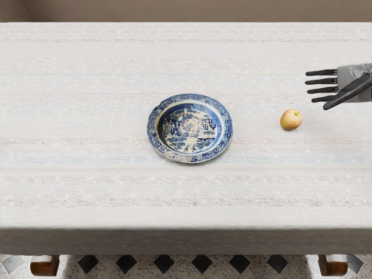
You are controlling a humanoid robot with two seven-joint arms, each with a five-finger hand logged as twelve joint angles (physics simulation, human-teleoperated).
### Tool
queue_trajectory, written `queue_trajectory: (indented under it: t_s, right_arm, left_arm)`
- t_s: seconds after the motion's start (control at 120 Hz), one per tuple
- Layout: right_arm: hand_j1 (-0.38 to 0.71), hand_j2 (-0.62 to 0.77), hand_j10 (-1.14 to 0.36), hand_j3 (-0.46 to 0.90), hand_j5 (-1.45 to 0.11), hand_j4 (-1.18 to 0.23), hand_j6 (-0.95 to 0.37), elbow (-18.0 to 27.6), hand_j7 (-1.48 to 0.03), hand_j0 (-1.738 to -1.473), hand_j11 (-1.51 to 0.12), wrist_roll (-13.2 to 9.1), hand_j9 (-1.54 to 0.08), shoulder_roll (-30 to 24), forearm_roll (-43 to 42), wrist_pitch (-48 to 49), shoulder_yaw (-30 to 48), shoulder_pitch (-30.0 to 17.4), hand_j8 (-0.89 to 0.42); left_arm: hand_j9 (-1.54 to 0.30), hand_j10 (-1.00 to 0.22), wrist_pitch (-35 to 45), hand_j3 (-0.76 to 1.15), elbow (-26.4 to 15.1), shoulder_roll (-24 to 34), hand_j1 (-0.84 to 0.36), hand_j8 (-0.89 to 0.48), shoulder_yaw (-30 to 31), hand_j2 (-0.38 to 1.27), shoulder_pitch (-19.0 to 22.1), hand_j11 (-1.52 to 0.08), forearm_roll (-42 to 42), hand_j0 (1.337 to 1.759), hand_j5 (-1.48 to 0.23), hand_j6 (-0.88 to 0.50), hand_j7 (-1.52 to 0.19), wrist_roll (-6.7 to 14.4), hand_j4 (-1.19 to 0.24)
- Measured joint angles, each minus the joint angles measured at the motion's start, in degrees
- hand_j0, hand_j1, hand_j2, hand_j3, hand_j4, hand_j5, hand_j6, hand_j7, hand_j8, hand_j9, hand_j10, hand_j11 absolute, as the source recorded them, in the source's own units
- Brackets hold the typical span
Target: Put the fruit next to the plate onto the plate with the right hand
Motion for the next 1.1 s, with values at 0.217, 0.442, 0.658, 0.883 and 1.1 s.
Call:
queue_trajectory:
  t_s: [0.217,0.442,0.658,0.883,1.1]
  right_arm:
    - [-0.35,0.0,0.0,0.0,0.0,0.0,0.0,0.7,0.0,-1.658,0.0,0.0,0.0,0.8,-5.2,0.0,-0.9,2.6,0.0]
    - [-0.35,0.0,0.0,0.0,0.0,0.0,0.0,2.0,0.0,-1.658,0.0,0.0,0.0,13.5,-18.5,0.0,-17.1,16.9,0.0]
    - [-0.35,0.0,0.0,0.0,0.0,0.0,0.0,1.1,0.0,-1.658,0.0,0.0,0.0,27.7,-23.0,0.0,-38.6,27.9,0.0]
    - [-0.35,0.0,0.0,0.0,0.0,0.0,0.0,1.0,0.0,-1.658,0.0,0.0,0.0,31.5,-31.6,-9.0,-46.7,28.8,0.0]
    - [-0.35,0.0,0.0,0.0,0.0,0.0,0.0,1.9,0.0,-1.658,0.0,0.0,0.0,29.7,-37.1,-25.6,-47.4,23.1,0.0]
  left_arm:
    - [0.0,0.0,0.0,0.0,0.0,0.0,0.35,0.0,0.0,0.0,0.0,0.0,0.0,1.658,0.0,0.0,0.0,0.0,0.0]
    - [0.0,0.0,0.0,0.0,0.0,0.0,0.35,0.0,0.0,0.0,0.0,0.0,0.0,1.658,0.0,0.0,0.0,0.0,0.0]
    - [0.0,0.0,0.0,0.0,0.0,0.0,0.35,0.0,0.0,0.0,0.0,0.0,0.0,1.658,0.0,0.0,0.0,0.0,0.0]
    - [0.0,0.0,0.0,0.0,0.0,0.0,0.35,0.0,0.0,0.0,0.0,0.0,0.0,1.658,0.0,0.0,0.0,0.0,0.0]
    - [0.0,0.0,0.0,0.0,0.0,0.0,0.35,0.0,0.0,0.0,0.0,0.0,0.0,1.658,0.0,0.0,0.0,0.0,0.0]
